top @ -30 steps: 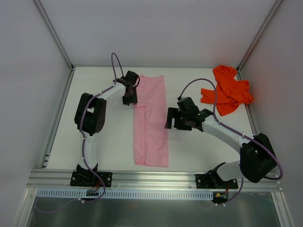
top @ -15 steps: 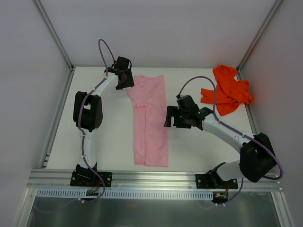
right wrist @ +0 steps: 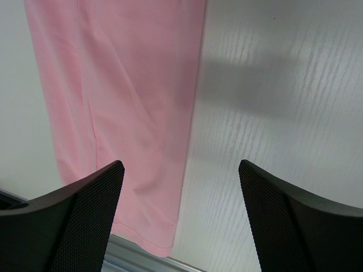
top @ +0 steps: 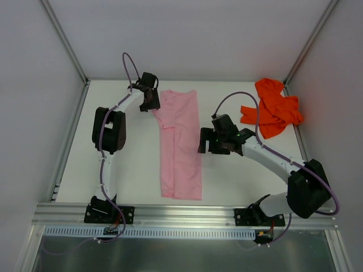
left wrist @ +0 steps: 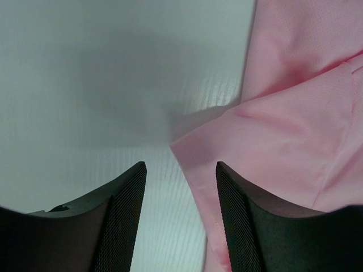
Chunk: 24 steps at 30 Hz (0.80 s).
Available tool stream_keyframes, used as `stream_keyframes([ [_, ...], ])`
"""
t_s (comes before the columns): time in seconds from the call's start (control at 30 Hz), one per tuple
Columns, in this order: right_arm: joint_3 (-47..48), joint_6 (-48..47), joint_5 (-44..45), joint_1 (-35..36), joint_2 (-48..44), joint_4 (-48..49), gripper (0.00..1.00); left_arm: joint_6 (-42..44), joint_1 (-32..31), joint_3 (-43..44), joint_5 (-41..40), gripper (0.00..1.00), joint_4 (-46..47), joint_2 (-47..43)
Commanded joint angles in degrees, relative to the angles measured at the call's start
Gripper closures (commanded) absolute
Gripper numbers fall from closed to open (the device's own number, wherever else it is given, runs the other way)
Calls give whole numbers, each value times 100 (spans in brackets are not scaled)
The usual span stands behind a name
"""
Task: Fold and stack the t-shirts
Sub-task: Grab the bottom of the folded rectangular tshirt with both arms
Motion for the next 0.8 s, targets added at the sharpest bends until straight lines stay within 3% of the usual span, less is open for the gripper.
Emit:
stream_keyframes([
  [0.0, 263, -47, 134, 36, -9, -115, 14, 136, 45, 256, 111, 49, 185, 157],
  [0.23, 254, -12, 328, 36, -27, -203, 14, 197, 45, 229, 260, 62, 343, 272],
  [0.4, 271, 6, 354, 36, -27, -229, 14, 215, 45, 203, 348, 92, 440, 228],
  [0.47, 263, 14, 354, 36, -27, -221, 14, 250, 45, 203, 349, 100, 475, 184],
  [0.77, 210, 67, 328, 36, 0, -124, 14, 417, 19, 413, 445, 100, 545, -62],
])
